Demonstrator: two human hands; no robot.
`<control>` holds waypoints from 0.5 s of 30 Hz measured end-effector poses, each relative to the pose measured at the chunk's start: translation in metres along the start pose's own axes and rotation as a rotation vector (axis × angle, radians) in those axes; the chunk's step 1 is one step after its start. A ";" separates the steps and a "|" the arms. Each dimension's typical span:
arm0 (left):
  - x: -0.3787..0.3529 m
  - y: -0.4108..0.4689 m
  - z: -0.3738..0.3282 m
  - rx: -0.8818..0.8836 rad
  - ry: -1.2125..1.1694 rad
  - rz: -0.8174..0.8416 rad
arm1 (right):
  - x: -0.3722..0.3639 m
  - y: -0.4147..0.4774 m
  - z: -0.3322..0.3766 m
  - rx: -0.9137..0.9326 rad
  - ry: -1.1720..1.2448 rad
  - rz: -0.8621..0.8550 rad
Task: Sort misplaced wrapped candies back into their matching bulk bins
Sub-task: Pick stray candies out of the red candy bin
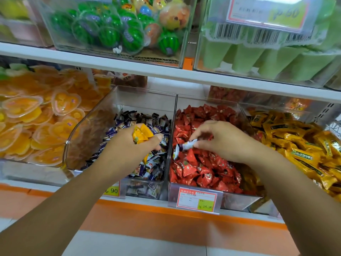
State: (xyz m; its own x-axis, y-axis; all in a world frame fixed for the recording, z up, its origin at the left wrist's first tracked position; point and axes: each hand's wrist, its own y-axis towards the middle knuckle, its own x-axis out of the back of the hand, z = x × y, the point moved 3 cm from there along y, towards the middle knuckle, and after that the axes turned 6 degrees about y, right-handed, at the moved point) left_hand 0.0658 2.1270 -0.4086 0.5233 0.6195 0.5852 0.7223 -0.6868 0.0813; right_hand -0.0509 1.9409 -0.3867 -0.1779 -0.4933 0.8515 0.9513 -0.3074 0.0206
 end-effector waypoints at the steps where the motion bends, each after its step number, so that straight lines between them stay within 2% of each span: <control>1: -0.001 0.000 0.002 0.011 0.010 0.013 | 0.004 0.001 0.001 0.000 0.007 -0.029; 5: -0.007 -0.002 0.000 -0.008 -0.077 0.097 | -0.006 0.003 0.007 -0.029 0.127 -0.017; 10: -0.018 -0.004 0.001 -0.060 -0.047 0.231 | -0.035 0.010 0.016 0.002 -0.018 0.129; 12: -0.021 -0.005 0.002 -0.071 -0.027 0.255 | -0.040 0.012 0.015 0.010 -0.057 0.100; 15: -0.022 -0.004 0.004 -0.084 -0.021 0.261 | -0.038 0.012 0.013 0.022 0.006 0.061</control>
State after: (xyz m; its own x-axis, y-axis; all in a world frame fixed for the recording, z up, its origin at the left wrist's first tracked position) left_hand 0.0528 2.1179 -0.4248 0.6965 0.4245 0.5785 0.5221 -0.8529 -0.0029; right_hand -0.0297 1.9670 -0.4118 -0.1206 -0.5157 0.8482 0.9659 -0.2583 -0.0198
